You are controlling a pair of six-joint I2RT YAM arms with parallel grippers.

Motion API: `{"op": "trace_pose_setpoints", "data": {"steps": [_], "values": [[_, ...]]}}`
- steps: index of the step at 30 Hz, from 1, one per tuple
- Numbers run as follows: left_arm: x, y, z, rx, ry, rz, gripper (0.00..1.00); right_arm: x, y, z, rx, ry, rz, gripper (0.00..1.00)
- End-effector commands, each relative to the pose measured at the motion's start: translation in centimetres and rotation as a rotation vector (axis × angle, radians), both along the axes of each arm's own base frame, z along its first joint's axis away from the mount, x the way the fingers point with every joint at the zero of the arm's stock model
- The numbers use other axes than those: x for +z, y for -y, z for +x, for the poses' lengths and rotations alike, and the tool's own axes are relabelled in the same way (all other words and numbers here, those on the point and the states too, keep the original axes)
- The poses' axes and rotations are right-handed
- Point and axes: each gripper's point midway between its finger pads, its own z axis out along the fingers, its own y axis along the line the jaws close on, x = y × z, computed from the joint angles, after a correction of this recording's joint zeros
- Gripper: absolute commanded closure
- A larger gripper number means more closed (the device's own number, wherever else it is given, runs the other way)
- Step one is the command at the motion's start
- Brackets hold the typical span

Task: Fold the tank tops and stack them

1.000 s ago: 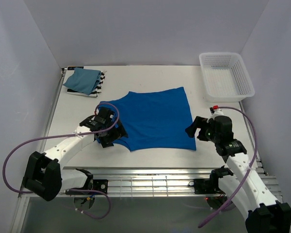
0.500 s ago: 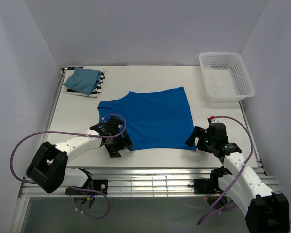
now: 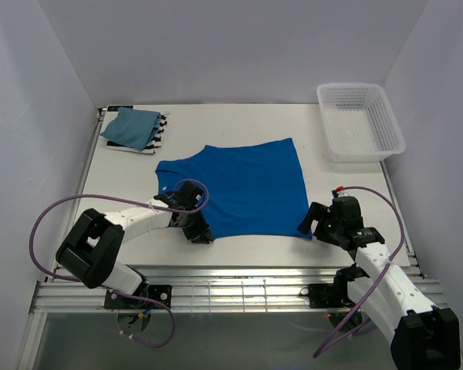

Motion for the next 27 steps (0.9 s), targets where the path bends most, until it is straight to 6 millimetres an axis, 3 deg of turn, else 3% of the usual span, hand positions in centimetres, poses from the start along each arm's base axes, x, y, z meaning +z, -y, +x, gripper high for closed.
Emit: {"op": "trace_pose_setpoints", "data": {"steps": [1,5,7,13,19,24,27], "values": [[-2.3,-2.1,-0.7,0.003,-0.010,0.113,0.72,-0.1,0.6,-0.3,-0.028,-0.006,-0.019,0.10],[-2.6,-2.1,-0.5,0.002,-0.014,0.128,0.85,-0.3,0.1,-0.8,-0.011,-0.011,0.008,0.10],[-2.8,-2.0,-0.3,-0.003,-0.019,0.133,0.99,-0.2,0.0,-0.9,-0.008,-0.011,0.016,0.10],[-2.1,-1.8,0.6,-0.009,0.022,0.129,1.00,-0.9,-0.1,-1.1,0.001,-0.054,0.013,0.07],[0.0,-1.9,1.5,0.001,0.122,0.100,1.00,-2.2,-0.9,-2.2,0.033,-0.118,0.050,0.00],[1.0,-1.7,1.7,-0.001,0.157,0.074,1.00,-3.0,-1.4,-2.5,0.028,-0.149,0.082,0.37],[1.0,-1.4,1.7,-0.013,0.157,0.062,1.00,-3.4,-1.3,-2.6,0.019,-0.167,0.077,0.47]]}}
